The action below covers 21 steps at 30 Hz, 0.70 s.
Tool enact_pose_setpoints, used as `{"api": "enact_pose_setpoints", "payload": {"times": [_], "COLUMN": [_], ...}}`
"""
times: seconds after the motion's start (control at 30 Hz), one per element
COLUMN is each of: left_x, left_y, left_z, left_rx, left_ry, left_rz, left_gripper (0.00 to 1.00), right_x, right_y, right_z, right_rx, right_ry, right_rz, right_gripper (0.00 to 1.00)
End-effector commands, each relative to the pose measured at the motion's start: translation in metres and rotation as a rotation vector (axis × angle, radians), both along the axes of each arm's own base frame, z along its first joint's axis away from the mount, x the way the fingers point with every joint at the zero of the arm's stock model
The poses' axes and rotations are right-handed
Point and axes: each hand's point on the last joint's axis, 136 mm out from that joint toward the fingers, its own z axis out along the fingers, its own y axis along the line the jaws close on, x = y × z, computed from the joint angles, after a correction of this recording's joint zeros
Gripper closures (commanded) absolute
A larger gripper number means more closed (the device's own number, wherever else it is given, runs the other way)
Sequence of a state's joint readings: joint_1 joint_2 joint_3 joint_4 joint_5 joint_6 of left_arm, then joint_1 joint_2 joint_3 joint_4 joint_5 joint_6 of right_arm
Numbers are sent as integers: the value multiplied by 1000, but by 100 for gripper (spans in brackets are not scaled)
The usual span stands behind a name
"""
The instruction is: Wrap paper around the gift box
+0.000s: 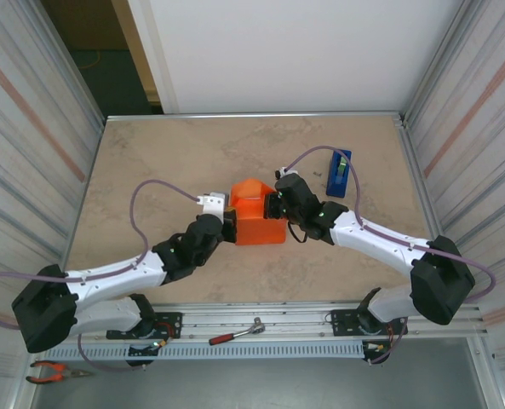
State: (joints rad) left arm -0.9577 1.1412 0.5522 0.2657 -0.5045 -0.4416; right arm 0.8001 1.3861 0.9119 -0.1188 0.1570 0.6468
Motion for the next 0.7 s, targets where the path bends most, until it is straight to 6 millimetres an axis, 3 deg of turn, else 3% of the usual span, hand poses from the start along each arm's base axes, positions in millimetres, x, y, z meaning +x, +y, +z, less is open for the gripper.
{"api": "enact_pose_setpoints", "payload": {"times": [0.0, 0.03, 0.07, 0.13, 0.23, 0.4, 0.43, 0.5, 0.6, 0.67], "left_x": [8, 9, 10, 13, 18, 28, 29, 31, 34, 35], "left_y": [-4, -4, -5, -6, -9, -12, -12, -15, -17, -17], "left_z": [23, 24, 24, 26, 28, 26, 27, 28, 32, 37], "left_rx": [-46, -48, -46, -33, -17, 8, 8, 13, 28, 35], "left_ry": [-51, -54, -56, -62, -71, -78, -82, -88, -95, -108], "left_rz": [29, 34, 36, 44, 50, 68, 69, 65, 69, 70], "left_gripper": [79, 64, 56, 49, 55, 92, 94, 87, 64, 63], "right_x": [-57, -57, -56, -56, -56, -58, -58, -58, -58, -58], "right_y": [-16, -16, -15, -13, -13, -14, -14, -14, -13, -12], "right_z": [-91, -91, -90, -90, -91, -92, -92, -92, -92, -91], "right_rx": [-163, -162, -159, -153, -147, -142, -141, -141, -134, -133], "right_ry": [312, 315, 312, 315, 318, 323, 322, 325, 325, 324], "right_rz": [67, 65, 67, 68, 66, 59, 59, 57, 55, 58], "right_gripper": [100, 100, 100, 100, 100, 100, 100, 100, 100, 100]}}
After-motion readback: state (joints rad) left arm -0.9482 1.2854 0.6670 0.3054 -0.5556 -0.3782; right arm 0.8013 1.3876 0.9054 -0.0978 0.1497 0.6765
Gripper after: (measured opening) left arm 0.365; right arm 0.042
